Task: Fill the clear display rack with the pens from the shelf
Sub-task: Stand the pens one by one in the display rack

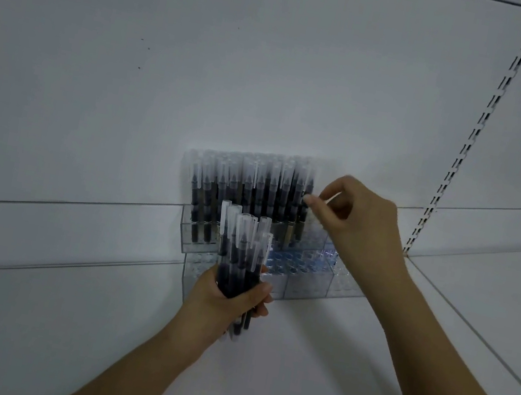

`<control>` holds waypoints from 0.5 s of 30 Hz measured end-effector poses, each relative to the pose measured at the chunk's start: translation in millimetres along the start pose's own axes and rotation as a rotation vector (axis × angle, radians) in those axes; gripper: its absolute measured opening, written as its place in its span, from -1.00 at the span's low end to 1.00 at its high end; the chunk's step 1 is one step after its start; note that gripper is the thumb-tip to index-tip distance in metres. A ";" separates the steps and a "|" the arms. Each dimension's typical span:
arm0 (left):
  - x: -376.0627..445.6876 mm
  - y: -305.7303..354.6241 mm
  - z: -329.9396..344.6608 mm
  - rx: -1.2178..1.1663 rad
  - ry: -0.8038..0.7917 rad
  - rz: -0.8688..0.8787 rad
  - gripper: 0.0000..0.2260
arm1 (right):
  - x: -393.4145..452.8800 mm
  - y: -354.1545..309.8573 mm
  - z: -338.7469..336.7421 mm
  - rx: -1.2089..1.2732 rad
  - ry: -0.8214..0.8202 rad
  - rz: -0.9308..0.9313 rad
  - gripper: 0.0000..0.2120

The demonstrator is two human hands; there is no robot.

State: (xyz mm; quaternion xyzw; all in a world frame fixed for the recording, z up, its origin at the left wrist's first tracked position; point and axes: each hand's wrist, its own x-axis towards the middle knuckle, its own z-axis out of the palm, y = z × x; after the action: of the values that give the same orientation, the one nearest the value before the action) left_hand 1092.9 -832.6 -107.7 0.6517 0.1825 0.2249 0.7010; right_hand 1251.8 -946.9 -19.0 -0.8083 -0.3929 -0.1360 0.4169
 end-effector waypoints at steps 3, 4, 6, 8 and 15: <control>-0.9 1.7 0.2 0.057 0.004 -0.010 -0.88 | -29.0 -14.2 8.5 0.220 -0.318 -0.005 -0.67; -0.8 1.8 0.4 0.085 0.005 -0.008 -0.88 | -36.1 -15.0 15.2 0.255 -0.382 -0.019 -0.69; -0.2 2.7 1.6 0.121 0.016 0.008 -0.89 | -42.6 -12.2 26.8 0.282 -0.379 -0.050 -0.78; 0.8 2.7 2.0 0.126 0.033 0.024 -0.91 | -42.7 -9.0 30.4 0.302 -0.338 -0.042 -0.81; -4.6 1.2 4.2 0.068 0.052 -0.026 -0.89 | -26.2 -0.8 -3.5 0.500 0.053 0.093 -0.84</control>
State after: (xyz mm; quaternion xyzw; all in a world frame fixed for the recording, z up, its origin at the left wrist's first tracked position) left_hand 1091.3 -838.6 -106.3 0.6667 0.2167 0.2265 0.6762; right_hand 1234.4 -963.1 -30.8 -0.6934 -0.3656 -0.0365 0.6198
